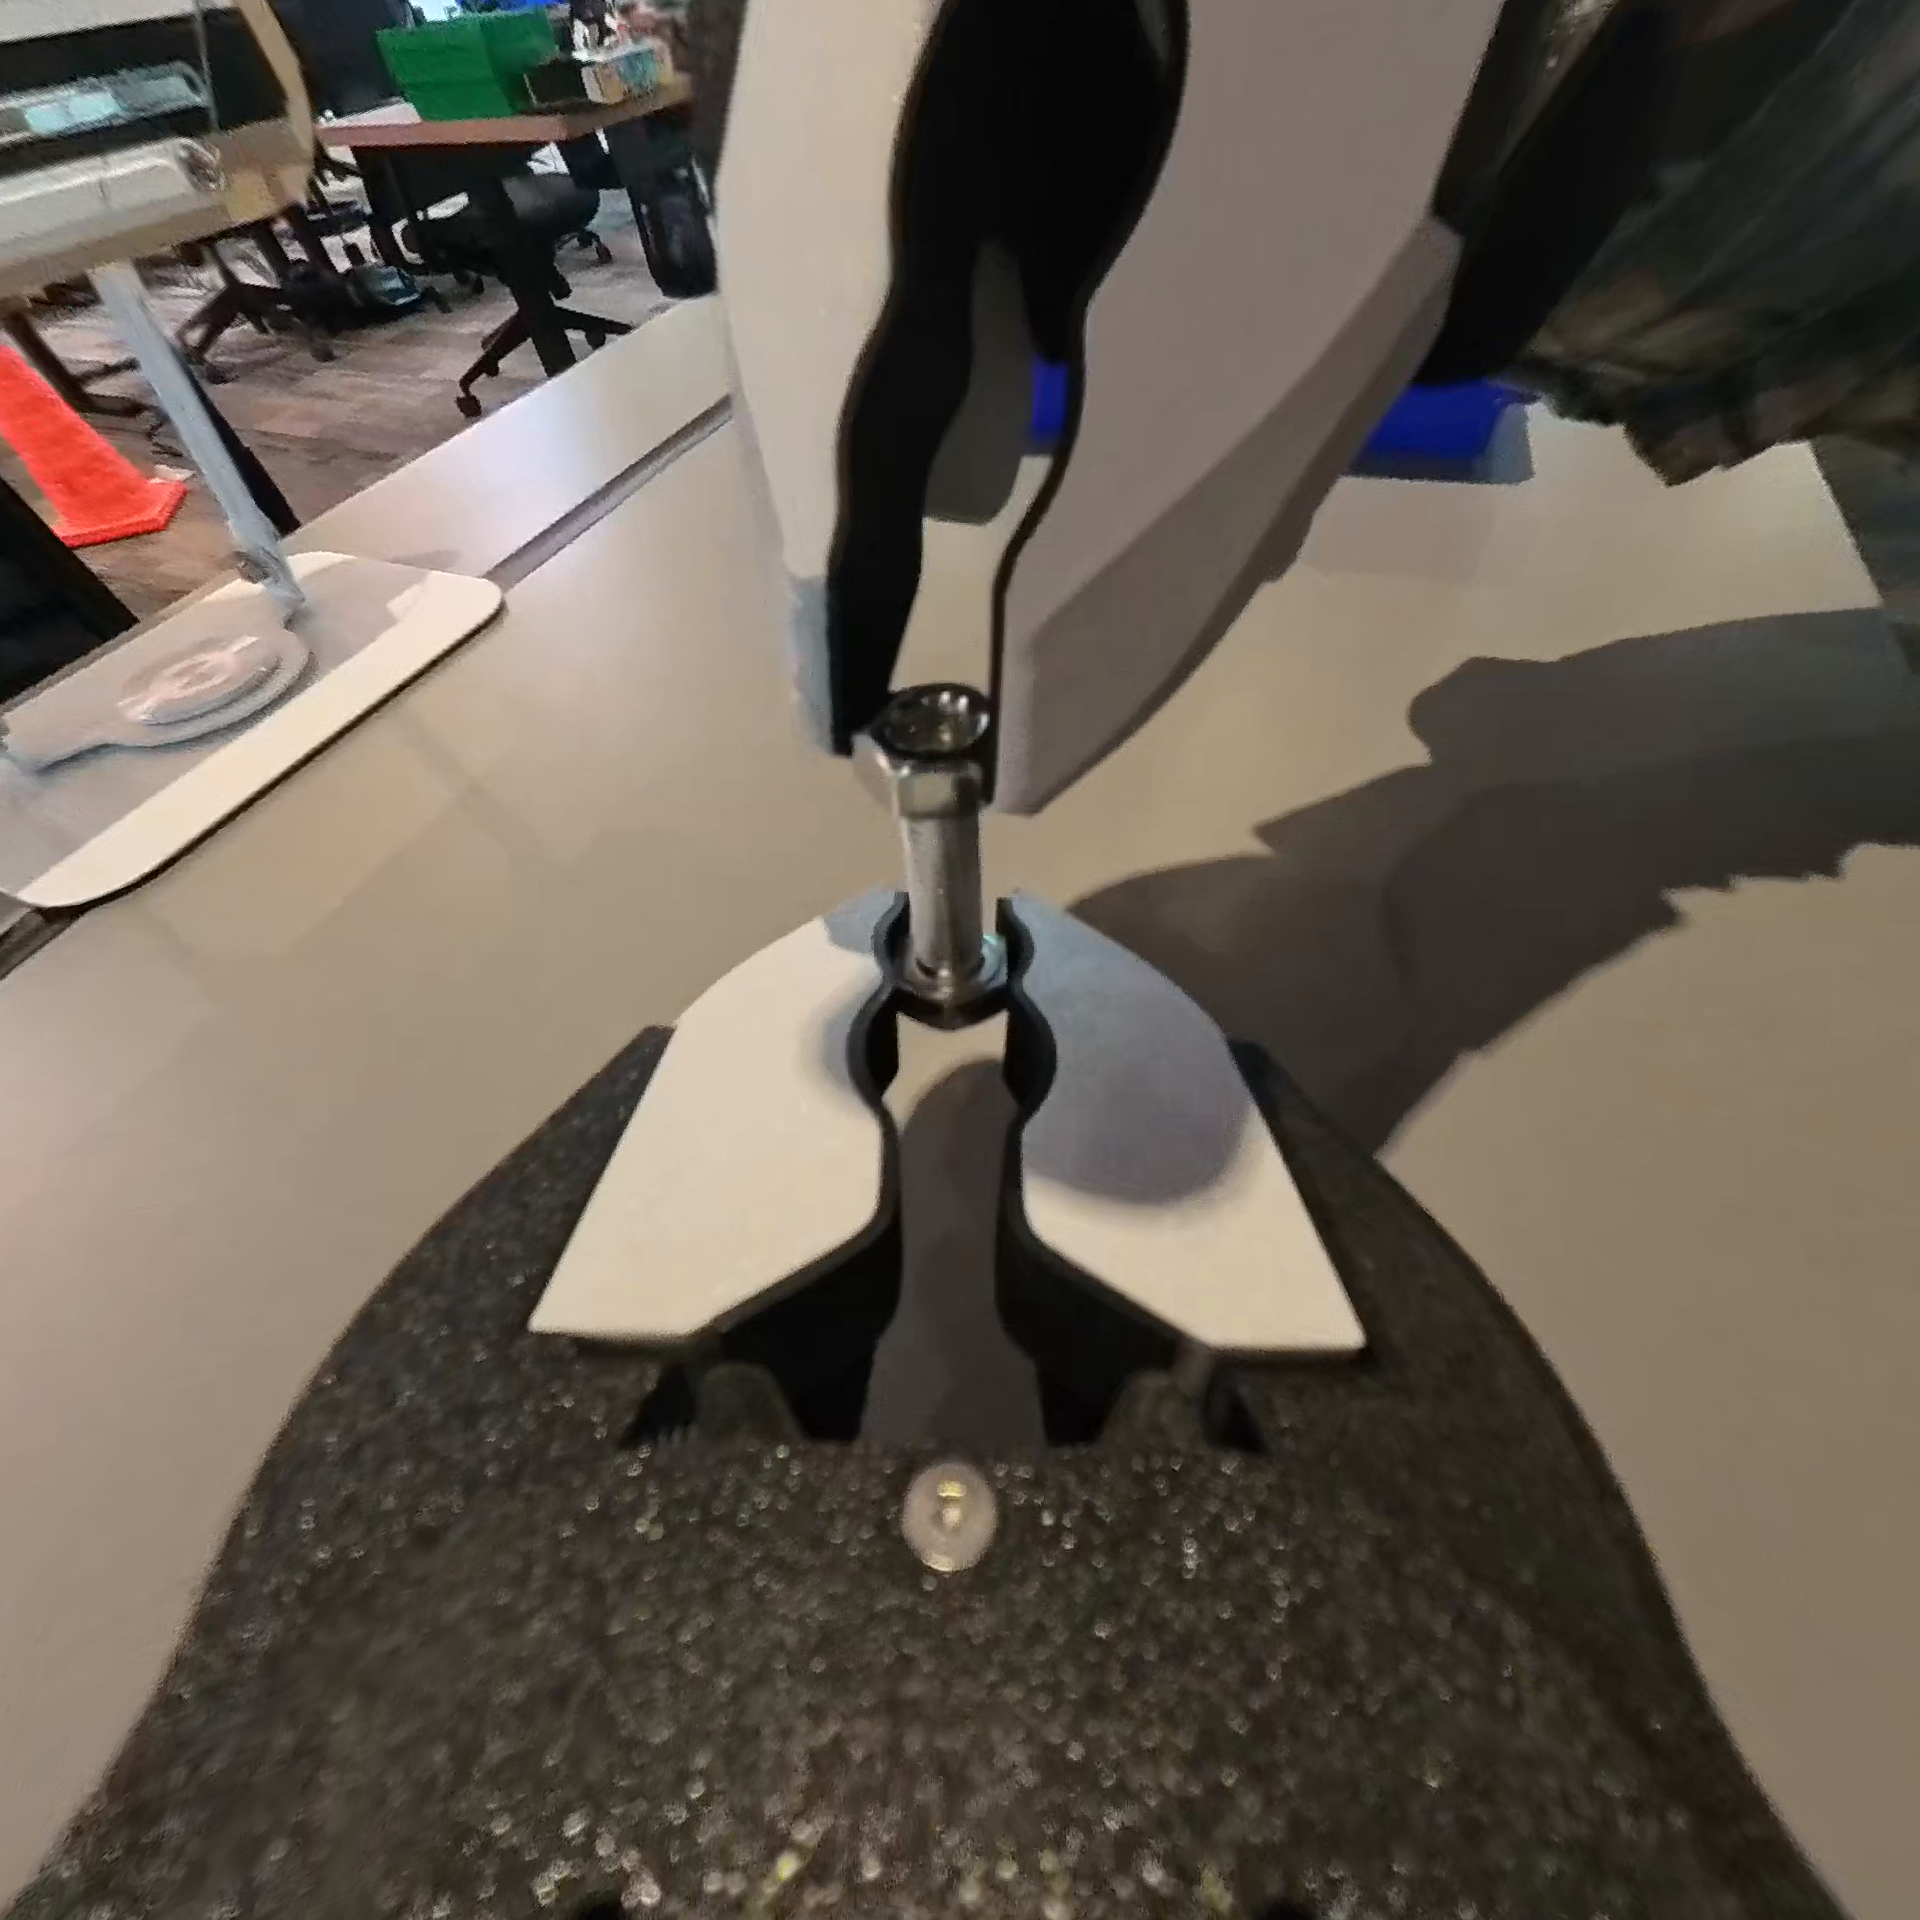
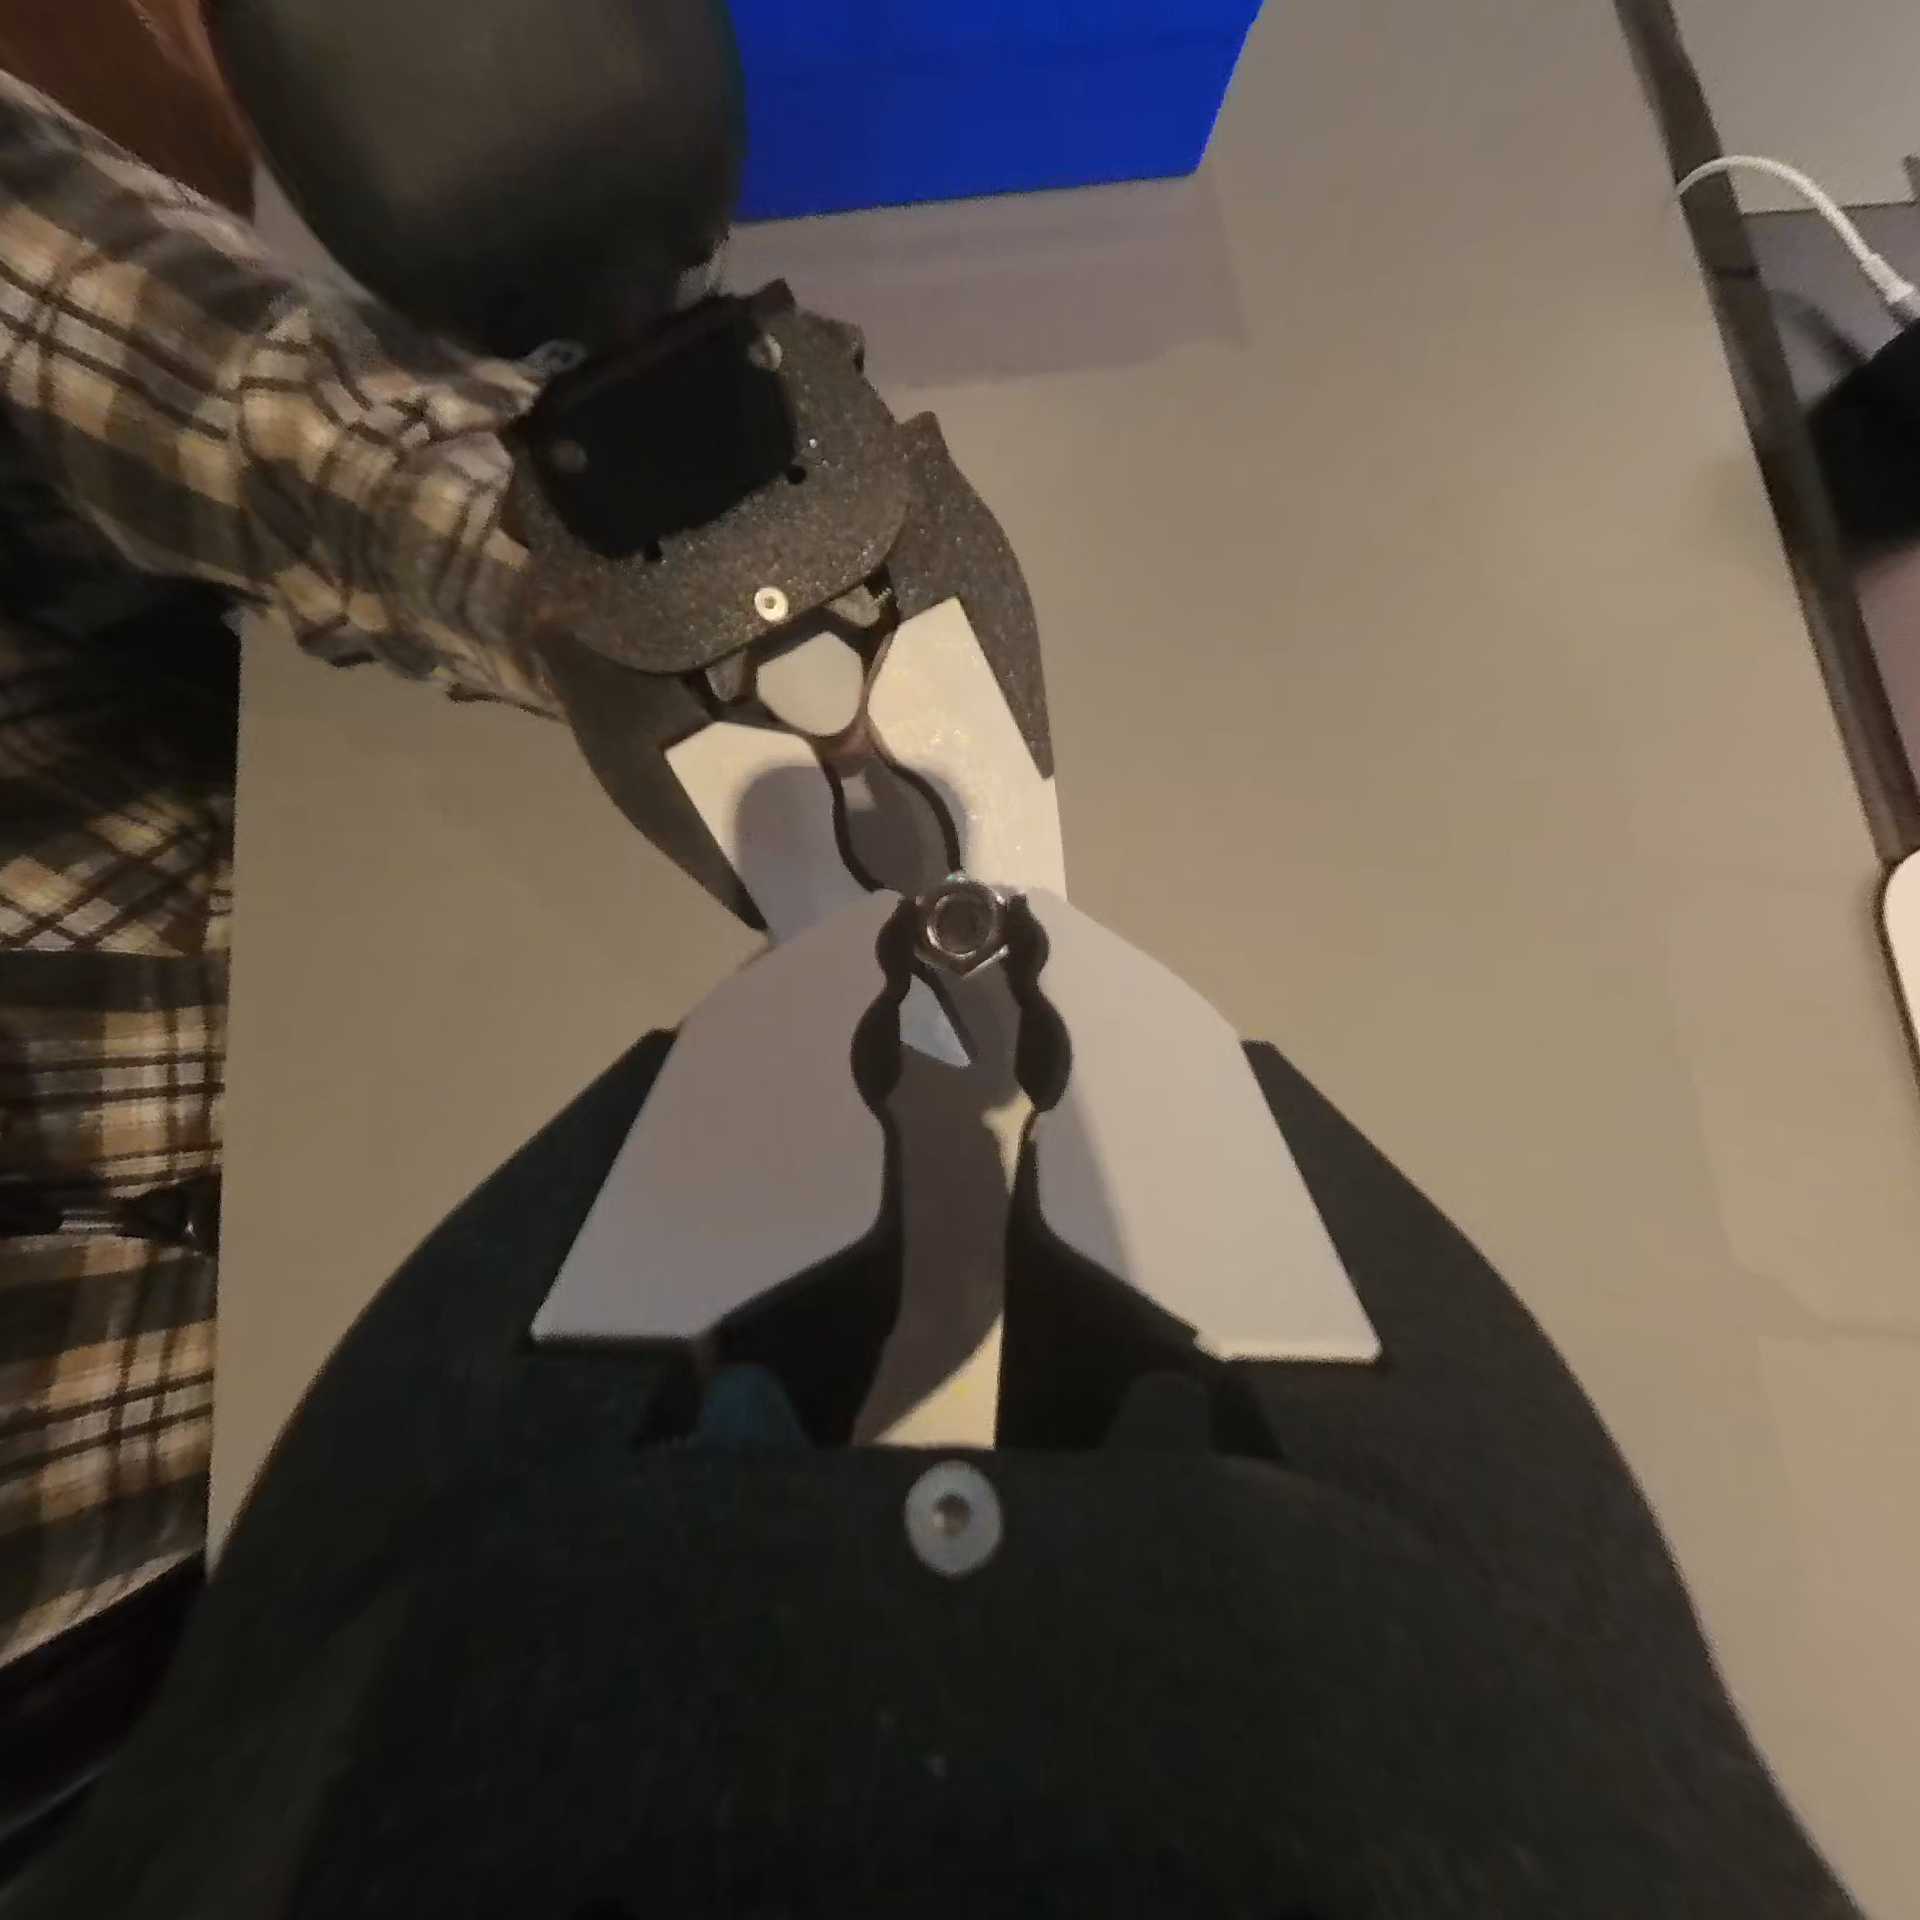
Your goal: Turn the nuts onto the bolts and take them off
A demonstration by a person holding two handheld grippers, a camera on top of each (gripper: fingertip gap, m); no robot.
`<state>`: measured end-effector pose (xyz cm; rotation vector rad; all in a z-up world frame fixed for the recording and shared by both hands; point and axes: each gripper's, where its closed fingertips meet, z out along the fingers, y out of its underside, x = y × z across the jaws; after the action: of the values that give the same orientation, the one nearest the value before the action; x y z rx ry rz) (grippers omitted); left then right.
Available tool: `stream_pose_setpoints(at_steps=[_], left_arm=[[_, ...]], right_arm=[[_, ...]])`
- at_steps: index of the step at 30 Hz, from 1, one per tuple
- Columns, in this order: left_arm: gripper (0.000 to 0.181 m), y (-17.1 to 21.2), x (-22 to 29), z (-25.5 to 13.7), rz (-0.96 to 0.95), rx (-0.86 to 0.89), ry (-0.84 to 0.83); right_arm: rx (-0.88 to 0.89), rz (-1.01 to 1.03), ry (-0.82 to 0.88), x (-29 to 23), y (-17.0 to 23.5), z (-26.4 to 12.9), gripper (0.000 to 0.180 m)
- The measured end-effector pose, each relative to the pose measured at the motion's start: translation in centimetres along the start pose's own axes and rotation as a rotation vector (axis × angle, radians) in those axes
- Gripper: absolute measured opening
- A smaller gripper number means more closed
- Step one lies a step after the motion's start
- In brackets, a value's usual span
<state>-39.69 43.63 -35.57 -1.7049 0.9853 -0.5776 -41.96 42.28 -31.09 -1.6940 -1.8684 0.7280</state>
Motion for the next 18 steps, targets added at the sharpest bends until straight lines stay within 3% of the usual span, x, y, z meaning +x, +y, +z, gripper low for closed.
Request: stream_pose_setpoints(at_steps=[1,18], left_arm=[[0.015,-0.14,0.00,-0.07,-0.005,0.011,0.003],[0.015,0.43,0.37,0.45,0.022,-0.021,0.010]], right_arm=[[0.009,0.003,-0.002,0.04,-0.05,-0.09,0.017],[0.084,0.016,-0.040,-0.13,0.82,0.21,0.018]])
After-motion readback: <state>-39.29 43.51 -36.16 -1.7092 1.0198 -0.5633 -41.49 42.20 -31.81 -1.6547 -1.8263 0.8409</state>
